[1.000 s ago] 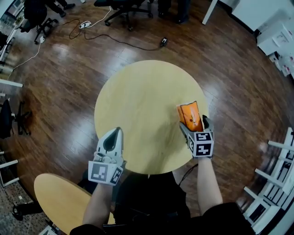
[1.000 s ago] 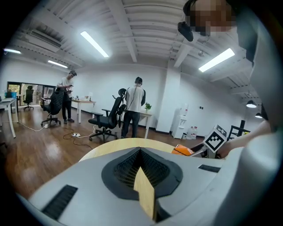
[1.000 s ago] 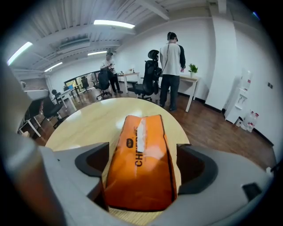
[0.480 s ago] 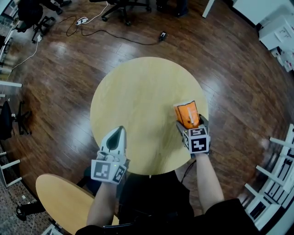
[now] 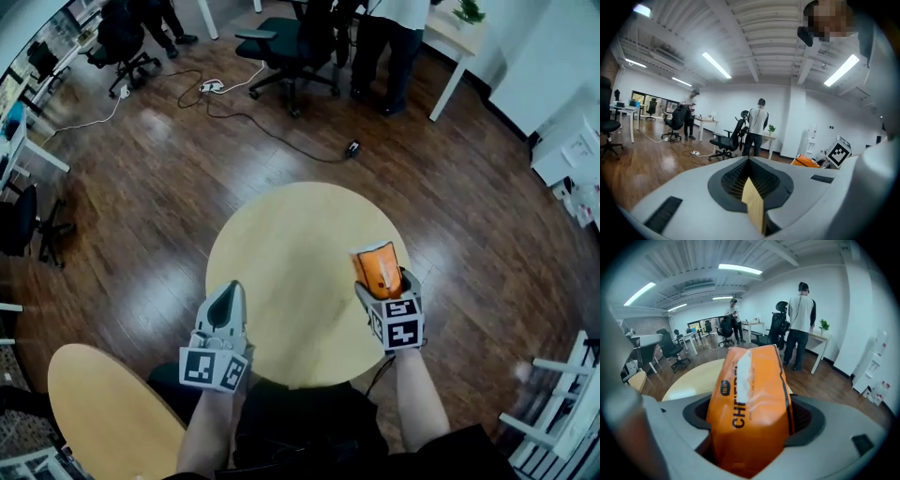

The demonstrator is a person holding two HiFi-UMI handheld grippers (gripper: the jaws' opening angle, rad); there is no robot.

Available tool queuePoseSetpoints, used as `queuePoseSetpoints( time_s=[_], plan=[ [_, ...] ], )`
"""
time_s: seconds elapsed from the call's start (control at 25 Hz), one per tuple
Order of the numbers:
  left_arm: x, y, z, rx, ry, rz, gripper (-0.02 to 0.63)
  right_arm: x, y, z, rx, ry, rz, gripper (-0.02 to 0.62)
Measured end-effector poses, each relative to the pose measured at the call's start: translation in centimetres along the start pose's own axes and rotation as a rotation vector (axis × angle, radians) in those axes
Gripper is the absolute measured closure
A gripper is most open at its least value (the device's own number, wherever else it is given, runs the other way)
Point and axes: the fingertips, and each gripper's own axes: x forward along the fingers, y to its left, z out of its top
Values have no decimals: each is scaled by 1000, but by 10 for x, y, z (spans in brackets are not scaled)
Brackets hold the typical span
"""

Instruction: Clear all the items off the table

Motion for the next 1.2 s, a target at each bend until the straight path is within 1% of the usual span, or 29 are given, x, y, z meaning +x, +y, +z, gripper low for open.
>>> queuePoseSetpoints(
  time_s=[0.08, 0.16, 0.32, 0.44, 0.52, 0.64, 0.76, 0.88, 1.0, 1.08, 1.12, 1.2],
  plan=[
    [-17, 11, 14, 3, -49, 46, 606, 5, 8, 26, -41, -31, 28, 166],
    [-44, 29, 28, 16, -90, 103, 606, 6, 28, 47, -70, -53, 62, 166],
    [-126, 76, 51, 23, -185, 268, 606, -2, 89, 78, -159, -103, 142, 166],
    [-199, 113, 64, 21, -268, 405, 606, -11, 151, 101, -243, -154, 207, 166],
    [-250, 133, 71, 14, -331, 493, 606, -18, 200, 113, -276, -191, 260, 166],
    [-325, 147, 78, 28, -390, 589, 606, -36, 280, 116, -347, -222, 352, 166],
    [-418, 169, 80, 41, -443, 708, 606, -62, 381, 112, -457, -253, 457, 166],
    [-520, 189, 70, 33, -497, 854, 606, -83, 486, 97, -570, -272, 578, 166],
    [-612, 180, 44, 3, -562, 1037, 606, -99, 566, 73, -690, -282, 700, 166],
    [-674, 168, 26, -7, -595, 1157, 606, -116, 622, 47, -757, -276, 786, 166],
    [-703, 162, 19, -1, -600, 1208, 606, -126, 652, 32, -787, -272, 828, 166],
    [-755, 151, 8, 27, -584, 1292, 606, -149, 709, 1, -844, -269, 910, 166]
  ],
)
